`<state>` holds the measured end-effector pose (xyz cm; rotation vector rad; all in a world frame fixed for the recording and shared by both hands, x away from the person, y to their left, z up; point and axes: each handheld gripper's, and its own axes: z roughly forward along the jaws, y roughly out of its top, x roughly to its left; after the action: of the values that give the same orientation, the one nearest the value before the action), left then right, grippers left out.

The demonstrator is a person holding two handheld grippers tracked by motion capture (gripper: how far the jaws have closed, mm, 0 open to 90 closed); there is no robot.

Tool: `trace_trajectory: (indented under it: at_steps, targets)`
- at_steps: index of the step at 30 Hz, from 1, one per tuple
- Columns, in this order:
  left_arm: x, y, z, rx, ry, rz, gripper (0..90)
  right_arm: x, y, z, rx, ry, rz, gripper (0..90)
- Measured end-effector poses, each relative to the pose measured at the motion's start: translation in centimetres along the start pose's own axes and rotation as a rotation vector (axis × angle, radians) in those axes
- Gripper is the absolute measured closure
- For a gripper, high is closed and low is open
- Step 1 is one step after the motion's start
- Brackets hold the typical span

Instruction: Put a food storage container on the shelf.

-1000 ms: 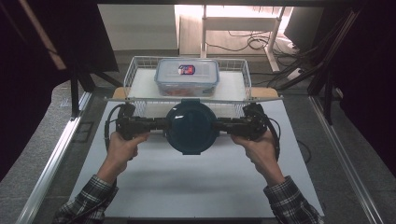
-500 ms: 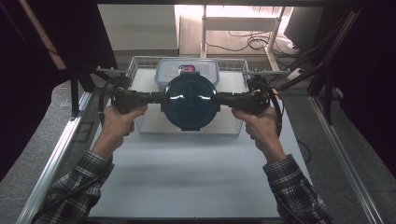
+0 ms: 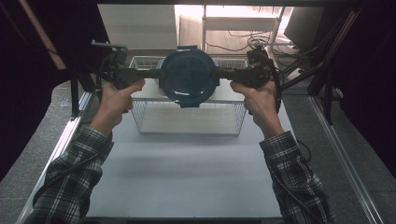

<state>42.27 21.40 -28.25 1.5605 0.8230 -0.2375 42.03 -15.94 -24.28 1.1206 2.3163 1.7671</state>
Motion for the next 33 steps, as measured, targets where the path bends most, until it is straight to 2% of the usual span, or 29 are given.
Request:
trace_trajectory:
  at_steps: [6, 13, 20, 27, 33]
  targets:
    - [0.6, 1.8, -0.3, -0.014, 0.005, -0.011, 57.7, -0.5, 2.3, 0.9, -0.010, 0.003, 0.001, 56.5]
    - [1.6, 3.3, -0.5, -0.028, 0.010, -0.019, 57.7, -1.2, 3.7, 1.8, -0.016, 0.005, 0.008, 56.4]
    - [2.8, 3.8, 0.1, -0.022, 0.022, -0.030, 57.6, -2.4, 4.1, 2.6, -0.017, 0.000, 0.023, 56.2]
    - [3.4, 4.1, 0.5, -0.023, 0.032, -0.048, 57.5, -3.6, 4.1, 3.1, -0.030, 0.007, 0.054, 56.2]
    - [3.4, 4.1, 0.7, -0.047, 0.045, -0.037, 57.3, -4.0, 4.3, 3.3, -0.035, 0.012, 0.041, 55.7]
